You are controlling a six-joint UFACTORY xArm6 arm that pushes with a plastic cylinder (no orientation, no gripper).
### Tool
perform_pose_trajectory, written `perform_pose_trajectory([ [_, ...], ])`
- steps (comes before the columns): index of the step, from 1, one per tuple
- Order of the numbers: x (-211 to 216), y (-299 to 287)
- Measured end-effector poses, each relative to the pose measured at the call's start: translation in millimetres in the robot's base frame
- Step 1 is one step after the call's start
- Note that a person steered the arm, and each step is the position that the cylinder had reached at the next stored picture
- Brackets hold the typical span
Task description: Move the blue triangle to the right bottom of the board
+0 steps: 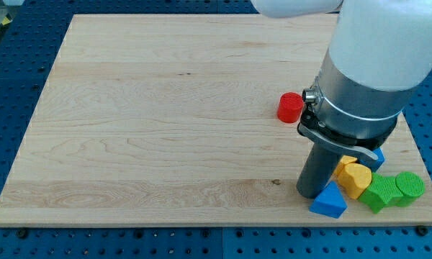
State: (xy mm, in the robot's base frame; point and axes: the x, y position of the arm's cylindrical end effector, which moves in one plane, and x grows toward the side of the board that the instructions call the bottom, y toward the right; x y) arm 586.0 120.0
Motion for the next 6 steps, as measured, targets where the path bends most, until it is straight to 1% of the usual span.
perform_pose_trajectory([
  [6,17.5,-1.3],
])
